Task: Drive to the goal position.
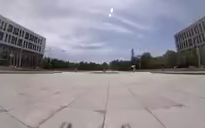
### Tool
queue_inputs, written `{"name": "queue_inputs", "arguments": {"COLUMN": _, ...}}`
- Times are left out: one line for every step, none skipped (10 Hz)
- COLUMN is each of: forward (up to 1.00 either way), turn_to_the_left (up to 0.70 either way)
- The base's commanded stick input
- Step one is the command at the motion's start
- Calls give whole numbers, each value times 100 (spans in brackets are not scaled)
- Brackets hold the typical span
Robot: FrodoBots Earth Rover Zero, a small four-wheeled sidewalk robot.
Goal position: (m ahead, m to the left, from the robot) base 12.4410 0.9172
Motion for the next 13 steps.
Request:
{"name": "queue_inputs", "arguments": {"forward": 70, "turn_to_the_left": 0}}
{"name": "queue_inputs", "arguments": {"forward": 70, "turn_to_the_left": 0}}
{"name": "queue_inputs", "arguments": {"forward": 70, "turn_to_the_left": 0}}
{"name": "queue_inputs", "arguments": {"forward": 70, "turn_to_the_left": 0}}
{"name": "queue_inputs", "arguments": {"forward": 70, "turn_to_the_left": 0}}
{"name": "queue_inputs", "arguments": {"forward": 70, "turn_to_the_left": 0}}
{"name": "queue_inputs", "arguments": {"forward": 70, "turn_to_the_left": 0}}
{"name": "queue_inputs", "arguments": {"forward": 70, "turn_to_the_left": 0}}
{"name": "queue_inputs", "arguments": {"forward": 70, "turn_to_the_left": 0}}
{"name": "queue_inputs", "arguments": {"forward": 70, "turn_to_the_left": 0}}
{"name": "queue_inputs", "arguments": {"forward": 70, "turn_to_the_left": 0}}
{"name": "queue_inputs", "arguments": {"forward": 70, "turn_to_the_left": 0}}
{"name": "queue_inputs", "arguments": {"forward": 70, "turn_to_the_left": 0}}
